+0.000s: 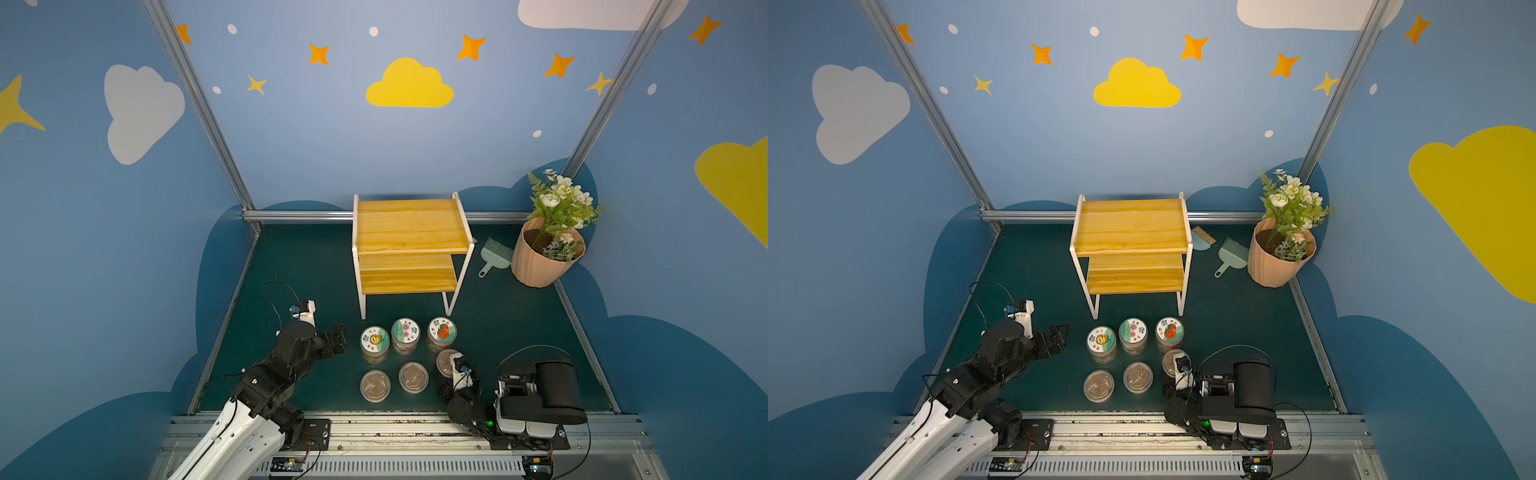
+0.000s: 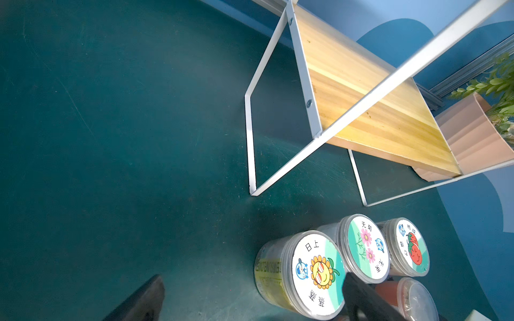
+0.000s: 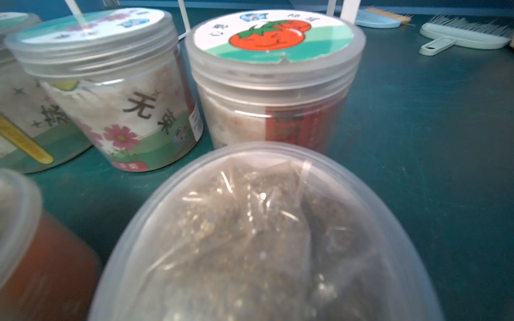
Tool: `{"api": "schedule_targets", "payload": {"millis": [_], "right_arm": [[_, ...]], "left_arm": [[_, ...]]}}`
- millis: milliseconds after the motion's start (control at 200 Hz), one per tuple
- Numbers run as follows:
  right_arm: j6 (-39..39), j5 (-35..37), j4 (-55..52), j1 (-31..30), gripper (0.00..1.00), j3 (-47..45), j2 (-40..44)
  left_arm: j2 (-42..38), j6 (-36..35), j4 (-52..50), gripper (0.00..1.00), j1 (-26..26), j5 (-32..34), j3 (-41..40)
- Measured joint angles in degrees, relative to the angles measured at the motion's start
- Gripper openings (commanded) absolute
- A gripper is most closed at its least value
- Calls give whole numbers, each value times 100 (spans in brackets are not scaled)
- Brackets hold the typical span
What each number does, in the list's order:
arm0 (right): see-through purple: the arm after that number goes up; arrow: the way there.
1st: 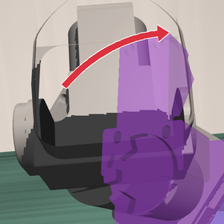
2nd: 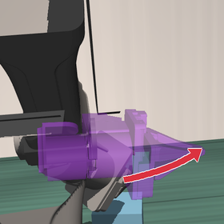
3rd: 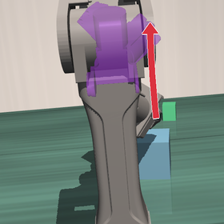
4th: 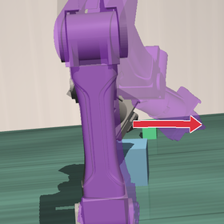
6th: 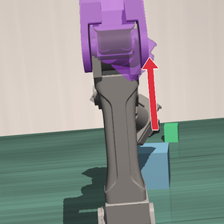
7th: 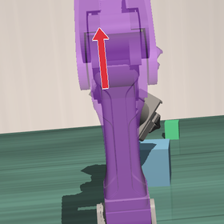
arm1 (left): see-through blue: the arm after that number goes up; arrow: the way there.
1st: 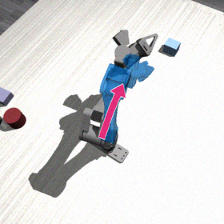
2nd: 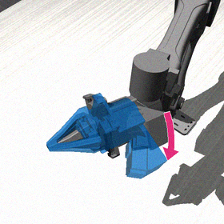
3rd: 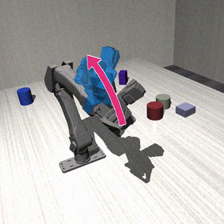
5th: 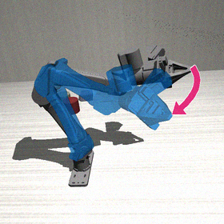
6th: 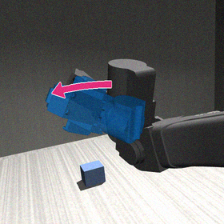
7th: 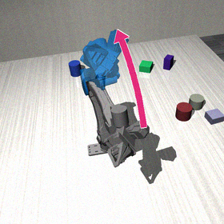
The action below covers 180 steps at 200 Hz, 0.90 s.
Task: Place the seed container on the shelf
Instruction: Pick up the seed jar at the center of the board.
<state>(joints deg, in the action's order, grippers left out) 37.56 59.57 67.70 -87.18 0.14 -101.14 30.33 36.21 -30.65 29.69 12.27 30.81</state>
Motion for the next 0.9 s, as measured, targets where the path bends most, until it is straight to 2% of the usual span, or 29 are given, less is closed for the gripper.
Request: {"api": "schedule_targets", "payload": {"millis": [100, 170, 230, 325, 496, 756, 901], "right_arm": [[188, -136, -885, -107, 67, 81, 634], [599, -179, -2212, -186, 63, 391, 1305], [1222, -264, -3770, -247, 59, 883, 1899], [1735, -380, -5106, -323, 59, 1294, 2568], [2015, -588, -6426, -404, 61, 1287, 2865], [2496, -476, -7635, -621, 61, 1628, 2828], [2702, -297, -8332, -833, 61, 1764, 3217]], "left_arm": [[33, -22, -31, 100, 17, 9, 107], [59, -42, -39, 100, 46, 22, 179], [66, -48, -42, 100, 70, 28, 219], [72, -76, -42, 100, 101, 46, 236], [79, -142, -46, 100, 129, 68, 236], [85, -186, -101, 100, 179, 68, 348], [166, -238, -101, 100, 260, 94, 562]]}}
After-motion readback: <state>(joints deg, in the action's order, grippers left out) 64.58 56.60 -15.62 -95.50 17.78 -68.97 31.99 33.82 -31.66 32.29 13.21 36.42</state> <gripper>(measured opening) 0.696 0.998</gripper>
